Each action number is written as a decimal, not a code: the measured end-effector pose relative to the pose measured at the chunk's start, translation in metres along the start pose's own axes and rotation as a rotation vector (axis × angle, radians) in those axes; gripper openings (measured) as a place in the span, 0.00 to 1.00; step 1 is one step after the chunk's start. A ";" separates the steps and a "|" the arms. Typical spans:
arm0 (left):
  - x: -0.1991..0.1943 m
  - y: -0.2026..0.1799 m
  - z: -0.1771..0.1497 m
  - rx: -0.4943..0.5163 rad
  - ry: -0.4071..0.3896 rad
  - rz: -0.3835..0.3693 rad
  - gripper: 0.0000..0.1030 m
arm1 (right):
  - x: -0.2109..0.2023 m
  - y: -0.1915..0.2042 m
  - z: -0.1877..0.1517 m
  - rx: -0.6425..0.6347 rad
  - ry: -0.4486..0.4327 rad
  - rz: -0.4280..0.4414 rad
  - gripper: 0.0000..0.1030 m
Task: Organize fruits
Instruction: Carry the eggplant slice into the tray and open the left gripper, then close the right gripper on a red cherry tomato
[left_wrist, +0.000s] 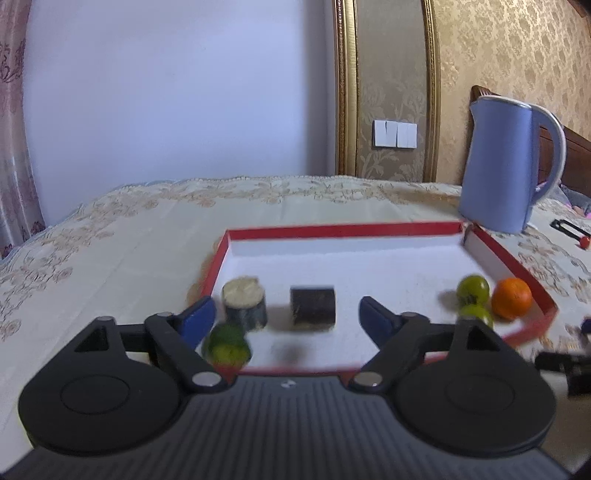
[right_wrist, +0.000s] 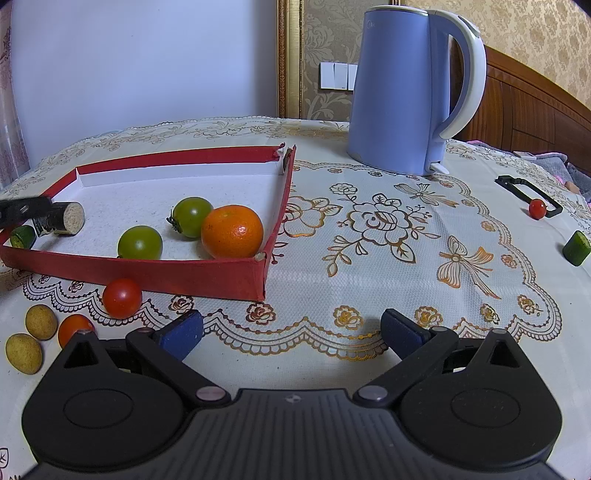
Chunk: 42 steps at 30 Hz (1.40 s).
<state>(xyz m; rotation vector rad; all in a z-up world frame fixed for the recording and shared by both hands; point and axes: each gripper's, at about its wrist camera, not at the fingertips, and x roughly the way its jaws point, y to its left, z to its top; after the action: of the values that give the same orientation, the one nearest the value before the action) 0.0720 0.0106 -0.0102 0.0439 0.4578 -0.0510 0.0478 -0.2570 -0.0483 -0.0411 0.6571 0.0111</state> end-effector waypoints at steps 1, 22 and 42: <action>-0.004 0.002 -0.004 0.005 0.006 0.009 0.89 | 0.000 0.000 0.000 0.000 0.000 0.000 1.00; 0.007 0.033 -0.030 -0.062 0.187 0.059 0.98 | 0.000 0.000 0.000 0.000 0.001 0.001 1.00; 0.011 0.036 -0.031 -0.074 0.212 0.062 1.00 | -0.054 0.058 -0.017 -0.009 -0.122 0.244 0.79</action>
<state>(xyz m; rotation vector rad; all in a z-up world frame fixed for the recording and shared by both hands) 0.0701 0.0473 -0.0416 -0.0092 0.6698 0.0320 -0.0063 -0.1997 -0.0310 0.0314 0.5367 0.2494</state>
